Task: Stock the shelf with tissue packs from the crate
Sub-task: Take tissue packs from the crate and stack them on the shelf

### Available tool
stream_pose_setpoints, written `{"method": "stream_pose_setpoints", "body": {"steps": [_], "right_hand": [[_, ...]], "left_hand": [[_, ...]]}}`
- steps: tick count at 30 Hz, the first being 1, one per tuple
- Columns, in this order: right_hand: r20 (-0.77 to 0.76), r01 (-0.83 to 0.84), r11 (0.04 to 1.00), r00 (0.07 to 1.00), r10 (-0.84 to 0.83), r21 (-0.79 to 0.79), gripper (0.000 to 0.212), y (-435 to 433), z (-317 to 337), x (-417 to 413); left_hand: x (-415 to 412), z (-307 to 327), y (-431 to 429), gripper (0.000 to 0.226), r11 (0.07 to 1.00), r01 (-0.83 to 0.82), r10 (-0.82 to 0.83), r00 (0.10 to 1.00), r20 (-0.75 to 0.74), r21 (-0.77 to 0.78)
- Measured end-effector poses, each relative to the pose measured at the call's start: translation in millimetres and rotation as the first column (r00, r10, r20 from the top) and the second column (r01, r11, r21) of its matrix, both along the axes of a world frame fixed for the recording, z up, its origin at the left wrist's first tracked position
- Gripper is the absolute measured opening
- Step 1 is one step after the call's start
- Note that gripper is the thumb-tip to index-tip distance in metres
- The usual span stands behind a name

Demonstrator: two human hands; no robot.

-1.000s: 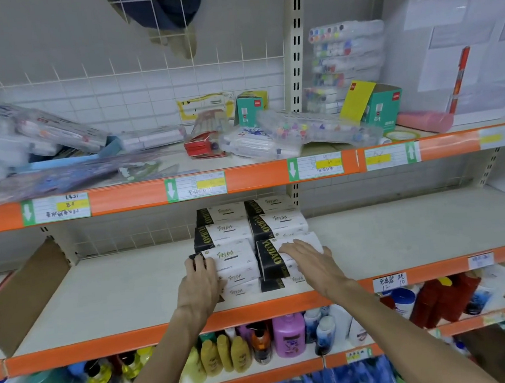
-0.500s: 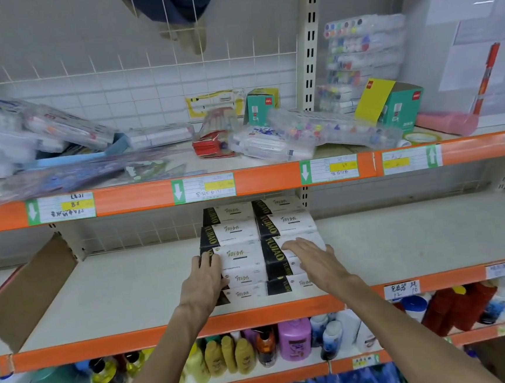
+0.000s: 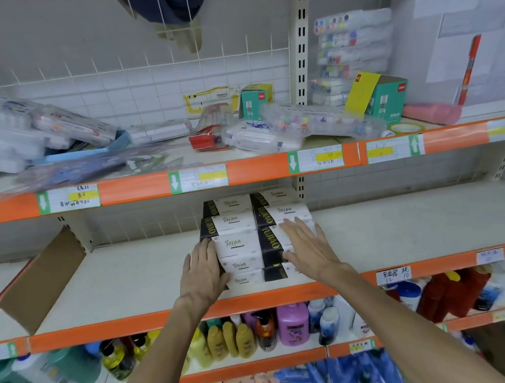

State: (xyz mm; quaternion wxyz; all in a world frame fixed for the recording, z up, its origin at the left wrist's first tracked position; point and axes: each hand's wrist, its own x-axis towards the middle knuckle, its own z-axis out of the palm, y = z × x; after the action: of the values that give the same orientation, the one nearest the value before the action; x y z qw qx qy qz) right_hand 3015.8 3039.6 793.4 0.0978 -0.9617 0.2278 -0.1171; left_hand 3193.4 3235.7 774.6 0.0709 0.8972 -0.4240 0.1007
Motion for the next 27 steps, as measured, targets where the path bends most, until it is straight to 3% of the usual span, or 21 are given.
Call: {"method": "stream_pose_setpoints", "body": {"steps": [7, 12, 17, 27], "right_hand": [[0.135, 0.020, 0.995, 0.991, -0.007, -0.093, 0.066, 23, -54, -24], [0.106, 0.036, 0.991, 0.994, -0.022, -0.130, 0.062, 55, -93, -45], [0.035, 0.029, 0.989, 0.999, -0.024, -0.148, 0.060, 71, -108, -51], [-0.050, -0.011, 1.000, 0.999, 0.012, 0.027, 0.055, 149, -165, -45]], "left_hand": [[-44, -32, 44, 0.060, 0.980, 0.103, -0.107, 0.994, -0.011, -0.170], [-64, -66, 86, 0.060, 0.986, 0.154, -0.159, 0.985, -0.068, -0.072], [-61, -88, 115, 0.052, 0.995, 0.063, -0.048, 0.983, -0.179, 0.080], [-56, -143, 158, 0.054, 0.954, 0.109, 0.015, 0.914, -0.405, 0.281]]}}
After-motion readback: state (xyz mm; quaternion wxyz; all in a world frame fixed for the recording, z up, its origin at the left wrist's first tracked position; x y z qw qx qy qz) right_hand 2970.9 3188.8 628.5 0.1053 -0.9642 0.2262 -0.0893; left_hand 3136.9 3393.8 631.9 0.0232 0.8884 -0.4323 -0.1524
